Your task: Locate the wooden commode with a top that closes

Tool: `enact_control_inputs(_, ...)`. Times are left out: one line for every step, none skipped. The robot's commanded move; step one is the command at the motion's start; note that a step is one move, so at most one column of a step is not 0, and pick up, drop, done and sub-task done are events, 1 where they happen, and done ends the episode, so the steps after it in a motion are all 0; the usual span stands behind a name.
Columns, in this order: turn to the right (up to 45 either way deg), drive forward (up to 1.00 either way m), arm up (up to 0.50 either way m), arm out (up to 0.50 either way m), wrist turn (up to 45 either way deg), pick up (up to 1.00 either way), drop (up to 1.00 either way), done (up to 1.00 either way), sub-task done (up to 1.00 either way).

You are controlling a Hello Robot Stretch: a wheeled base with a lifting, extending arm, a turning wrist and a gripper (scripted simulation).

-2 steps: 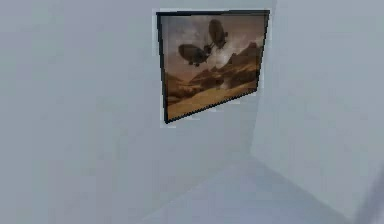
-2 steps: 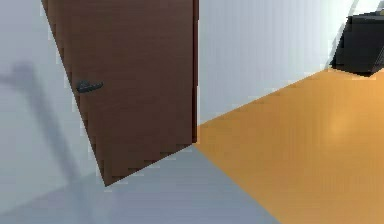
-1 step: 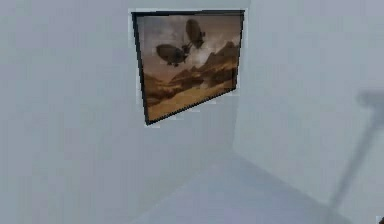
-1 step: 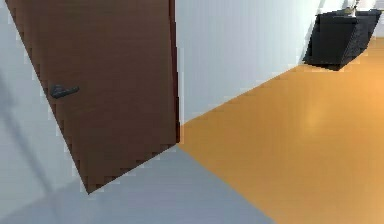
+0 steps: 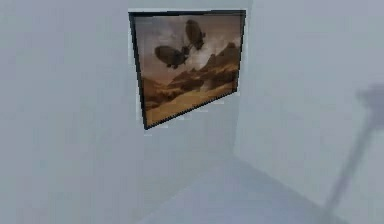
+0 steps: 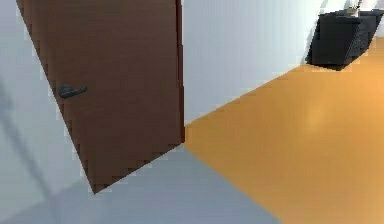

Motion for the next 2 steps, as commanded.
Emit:
enact_control_inputs(-45.0, 0.00, 0.00, 0.00, 0.0, 0.00, 0.00, 0.00, 0.00)
enact_control_inputs(-36.0, 0.00, 0.00, 0.00, 0.0, 0.00, 0.00, 0.00, 0.00)
